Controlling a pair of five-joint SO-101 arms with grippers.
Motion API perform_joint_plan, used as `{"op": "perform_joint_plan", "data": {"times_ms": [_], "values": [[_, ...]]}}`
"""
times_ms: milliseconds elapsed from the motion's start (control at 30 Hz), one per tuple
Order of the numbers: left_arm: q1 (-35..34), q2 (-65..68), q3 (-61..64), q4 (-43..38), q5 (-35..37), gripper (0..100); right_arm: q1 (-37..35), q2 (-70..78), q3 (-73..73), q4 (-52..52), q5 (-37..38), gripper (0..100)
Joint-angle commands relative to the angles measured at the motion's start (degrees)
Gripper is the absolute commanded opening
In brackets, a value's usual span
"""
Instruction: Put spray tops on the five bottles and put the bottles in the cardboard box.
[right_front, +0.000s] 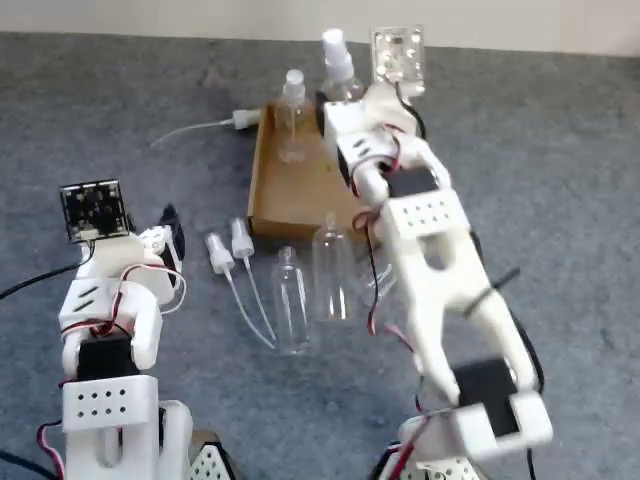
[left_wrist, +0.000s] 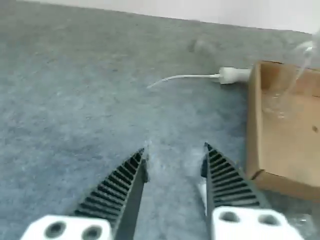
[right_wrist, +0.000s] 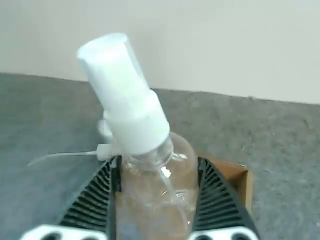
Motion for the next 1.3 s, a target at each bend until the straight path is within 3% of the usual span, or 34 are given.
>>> {"op": "perform_joint_plan", "data": {"times_ms": [0,267,867,1067,1267], "values": [[-2.9,-0.4,2.2,-2.4,0.6,12,2.9,7.1,-10.4,-2.3,0.4,0.3],[-4.8,-0.4,4.6,-2.5,0.6,12,4.6,18.9,-20.0,-2.4,0.4,0.3],[-4.8,-0.4,4.6,-2.3,0.6,12,4.5,26.3,-20.1,-5.8,0.3,0.9],[-4.8,-0.4,4.6,-2.3,0.6,12,4.3,26.1,-19.9,-5.7,0.3,14.9],[-4.8,-0.4,4.7,-2.3,0.6,12,3.0,26.0,-20.1,-5.7,0.3,19.0]]}}
